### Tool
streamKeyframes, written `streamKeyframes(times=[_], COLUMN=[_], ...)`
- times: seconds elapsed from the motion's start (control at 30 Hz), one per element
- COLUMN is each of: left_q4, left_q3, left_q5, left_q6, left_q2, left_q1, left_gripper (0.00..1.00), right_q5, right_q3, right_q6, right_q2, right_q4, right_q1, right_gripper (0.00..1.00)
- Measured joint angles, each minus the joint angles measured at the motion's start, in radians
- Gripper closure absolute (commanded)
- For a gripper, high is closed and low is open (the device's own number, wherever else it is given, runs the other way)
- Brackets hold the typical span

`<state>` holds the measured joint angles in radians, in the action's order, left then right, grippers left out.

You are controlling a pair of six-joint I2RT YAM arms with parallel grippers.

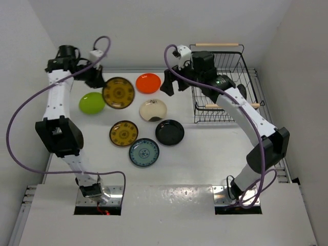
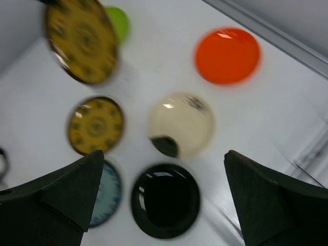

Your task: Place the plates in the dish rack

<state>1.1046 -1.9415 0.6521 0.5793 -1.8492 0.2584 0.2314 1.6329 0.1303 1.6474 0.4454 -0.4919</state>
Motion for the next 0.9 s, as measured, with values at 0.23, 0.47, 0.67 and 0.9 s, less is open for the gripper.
streamKeyframes(times=[0.23,0.47,0.67,0.9], left_q4=[-0.029,-0.046,-0.109,-0.190], left_q3=[-0.008,-0.008,-0.008,-0.001], left_q5=[0.207,0.257,0.205,-0.095], left_q6=[-0.010,-0.037,-0.118,-0.246], left_q2=[0.094,0.093,0.090,0.094], left_q1=[-0.298,-0.290,-0.286,-0.166], left_gripper=[1.00,1.00,0.10,0.02], right_q5=[0.180,0.233,0.095,-0.363], right_q3=[0.103,0.095,0.064,0.140], right_q6=[0.161,0.226,0.225,0.049], right_q2=[0.172,0.250,0.192,0.121], right_q4=[-0.160,-0.147,-0.136,0.021], right_q1=[-0.069,-0.082,-0.095,0.046], right_gripper=[0.13,1.00,1.00,1.00])
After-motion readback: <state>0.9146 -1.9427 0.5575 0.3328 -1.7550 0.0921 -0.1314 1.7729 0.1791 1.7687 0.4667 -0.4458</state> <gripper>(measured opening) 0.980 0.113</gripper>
